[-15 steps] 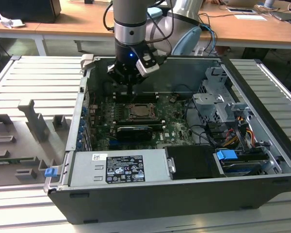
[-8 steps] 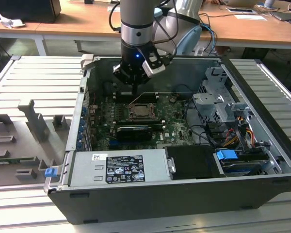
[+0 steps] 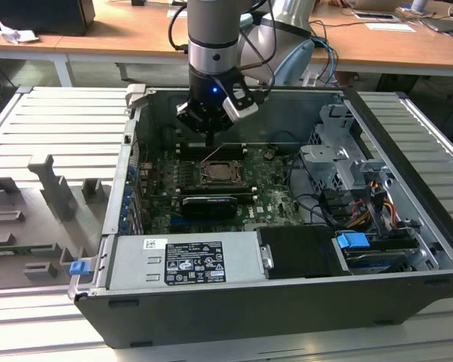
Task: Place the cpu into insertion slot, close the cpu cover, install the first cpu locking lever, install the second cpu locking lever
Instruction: 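Install the first cpu locking lever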
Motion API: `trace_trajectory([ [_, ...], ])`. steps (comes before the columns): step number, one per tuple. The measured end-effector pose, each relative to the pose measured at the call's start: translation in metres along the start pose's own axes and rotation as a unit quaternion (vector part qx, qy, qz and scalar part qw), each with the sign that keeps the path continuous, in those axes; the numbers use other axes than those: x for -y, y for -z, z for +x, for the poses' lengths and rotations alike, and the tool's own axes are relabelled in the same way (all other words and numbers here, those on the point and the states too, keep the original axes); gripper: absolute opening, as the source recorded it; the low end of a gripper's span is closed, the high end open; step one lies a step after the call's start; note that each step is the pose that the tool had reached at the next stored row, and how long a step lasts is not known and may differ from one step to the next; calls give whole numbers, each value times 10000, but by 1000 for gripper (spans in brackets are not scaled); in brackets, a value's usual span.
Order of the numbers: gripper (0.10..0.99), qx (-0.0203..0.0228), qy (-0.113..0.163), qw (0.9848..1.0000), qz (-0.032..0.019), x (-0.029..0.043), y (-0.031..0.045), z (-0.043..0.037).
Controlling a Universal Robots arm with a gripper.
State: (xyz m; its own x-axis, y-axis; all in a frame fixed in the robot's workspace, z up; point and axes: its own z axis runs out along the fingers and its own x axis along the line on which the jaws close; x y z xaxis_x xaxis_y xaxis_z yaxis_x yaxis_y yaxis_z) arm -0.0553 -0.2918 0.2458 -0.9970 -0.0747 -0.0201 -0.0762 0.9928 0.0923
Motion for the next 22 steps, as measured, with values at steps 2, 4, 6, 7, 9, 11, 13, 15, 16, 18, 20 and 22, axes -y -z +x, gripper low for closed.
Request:
trace_trajectory([
  [2,106,0,0,10000,0,2,-19,-16],
  [4,106,0,-1,10000,0,2,-37,-44],
  [6,106,-2,19,10000,0,-2,-52,-67],
  [7,106,-5,52,10000,-1,-2,-57,-70],
  [9,106,-15,160,9999,-2,-2,-70,-81],
  [11,106,-15,164,9999,-3,-6,-77,-97],
  [13,106,-14,163,9999,-4,-10,-85,-110],
  [15,106,-15,163,9999,-3,-12,-94,-123],
  [16,106,-15,163,9999,-3,-11,-97,-130],
  [18,106,-14,160,9999,-12,-8,-107,-150],
  [20,106,-1,128,9998,-123,-5,-116,-160],
  [22,106,8,82,9998,-160,0,-122,-164],
])
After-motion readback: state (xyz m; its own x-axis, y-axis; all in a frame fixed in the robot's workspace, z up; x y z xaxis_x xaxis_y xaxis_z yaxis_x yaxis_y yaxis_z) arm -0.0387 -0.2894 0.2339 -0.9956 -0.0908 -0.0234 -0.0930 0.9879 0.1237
